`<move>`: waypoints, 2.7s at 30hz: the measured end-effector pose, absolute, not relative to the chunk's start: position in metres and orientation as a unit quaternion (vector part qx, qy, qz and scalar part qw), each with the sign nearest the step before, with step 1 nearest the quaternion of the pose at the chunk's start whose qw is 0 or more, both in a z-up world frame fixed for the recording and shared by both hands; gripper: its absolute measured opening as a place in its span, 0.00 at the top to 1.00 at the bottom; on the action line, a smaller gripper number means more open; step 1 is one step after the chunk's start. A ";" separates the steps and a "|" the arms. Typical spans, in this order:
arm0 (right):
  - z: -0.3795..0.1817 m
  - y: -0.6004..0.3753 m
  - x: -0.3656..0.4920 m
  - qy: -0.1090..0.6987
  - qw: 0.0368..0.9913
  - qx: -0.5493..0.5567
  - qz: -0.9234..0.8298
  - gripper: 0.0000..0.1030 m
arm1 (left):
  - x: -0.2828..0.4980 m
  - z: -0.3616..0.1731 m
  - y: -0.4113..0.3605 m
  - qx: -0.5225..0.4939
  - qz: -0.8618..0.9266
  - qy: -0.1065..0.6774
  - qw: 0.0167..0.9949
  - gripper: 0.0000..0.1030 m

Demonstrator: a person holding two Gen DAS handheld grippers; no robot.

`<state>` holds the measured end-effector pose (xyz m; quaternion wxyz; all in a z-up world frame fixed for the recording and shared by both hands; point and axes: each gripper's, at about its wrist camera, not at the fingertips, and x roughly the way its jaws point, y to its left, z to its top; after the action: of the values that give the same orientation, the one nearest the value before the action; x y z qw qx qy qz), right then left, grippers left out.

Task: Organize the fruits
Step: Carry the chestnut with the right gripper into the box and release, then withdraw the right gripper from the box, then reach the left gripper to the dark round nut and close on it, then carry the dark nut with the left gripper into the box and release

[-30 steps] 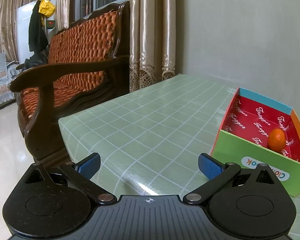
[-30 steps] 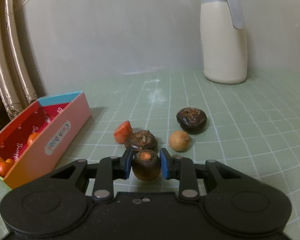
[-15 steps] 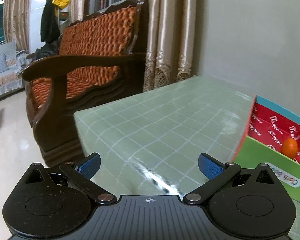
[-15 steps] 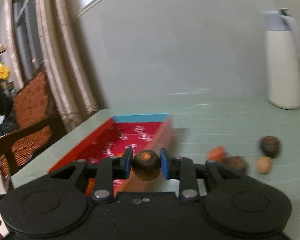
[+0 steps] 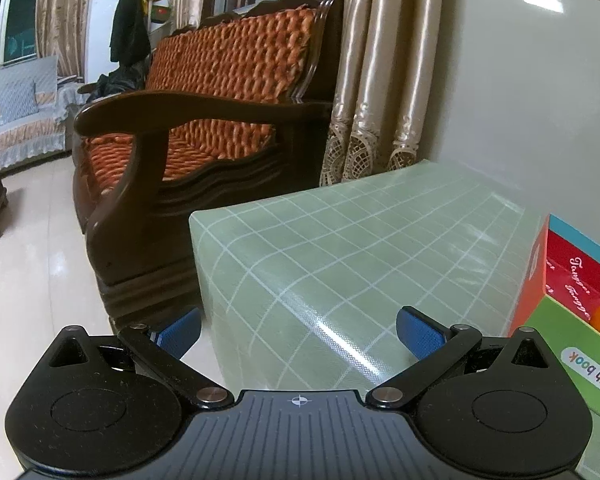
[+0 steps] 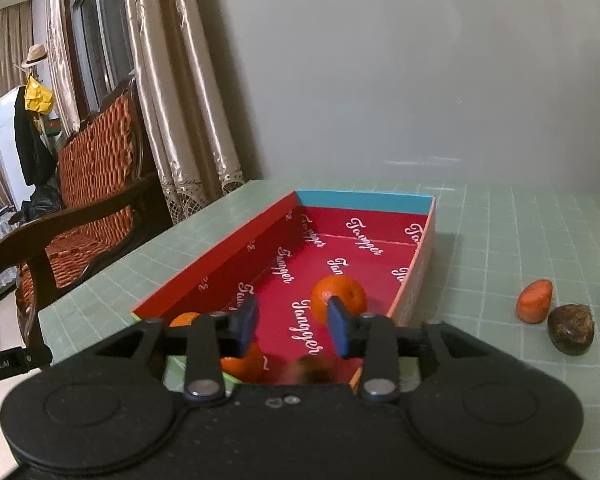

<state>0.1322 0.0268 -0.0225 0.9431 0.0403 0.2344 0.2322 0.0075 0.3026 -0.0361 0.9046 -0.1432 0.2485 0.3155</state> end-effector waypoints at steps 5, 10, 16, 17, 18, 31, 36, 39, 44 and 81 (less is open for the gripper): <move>-0.019 0.021 0.125 0.212 0.950 0.033 0.228 0.30 | 0.012 -0.035 0.292 -0.132 0.306 0.248 0.909 0.00; -0.014 -0.004 0.121 0.200 0.956 0.041 0.209 0.21 | 0.019 -0.031 0.273 -0.108 0.297 0.244 0.917 0.00; -0.012 -0.047 0.114 0.180 0.970 0.030 0.160 0.08 | 0.025 -0.021 0.236 -0.072 0.263 0.224 0.936 0.00; -0.012 -0.056 0.112 0.173 0.974 0.029 0.146 0.07 | 0.027 -0.018 0.227 -0.064 0.253 0.219 0.940 0.00; -0.011 -0.065 0.111 0.167 0.977 0.030 0.132 0.07 | 0.029 -0.016 0.220 -0.057 0.245 0.214 0.944 0.00; -0.023 -0.178 0.099 0.154 0.984 0.079 -0.050 0.04 | 0.061 0.001 0.082 0.035 0.071 0.176 0.981 0.00; -0.027 -0.208 0.090 0.155 0.978 0.090 -0.104 0.04 | 0.072 -0.004 0.028 0.062 0.014 0.188 0.980 0.01; -0.029 -0.225 0.085 0.157 0.976 0.109 -0.108 0.03 | 0.085 -0.007 0.004 0.068 -0.012 0.198 0.978 0.01; -0.030 -0.246 0.075 0.151 0.974 0.119 -0.123 0.02 | 0.114 -0.018 -0.030 0.073 -0.032 0.229 0.970 0.24; -0.029 -0.257 0.068 0.153 0.975 0.104 -0.127 0.01 | 0.135 -0.017 -0.049 0.047 -0.042 0.226 0.972 0.60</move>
<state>0.0679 -0.2574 -0.0291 0.9745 0.1038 0.1529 -0.1271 0.1352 -0.0492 -0.0166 0.9722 0.0467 0.2256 -0.0418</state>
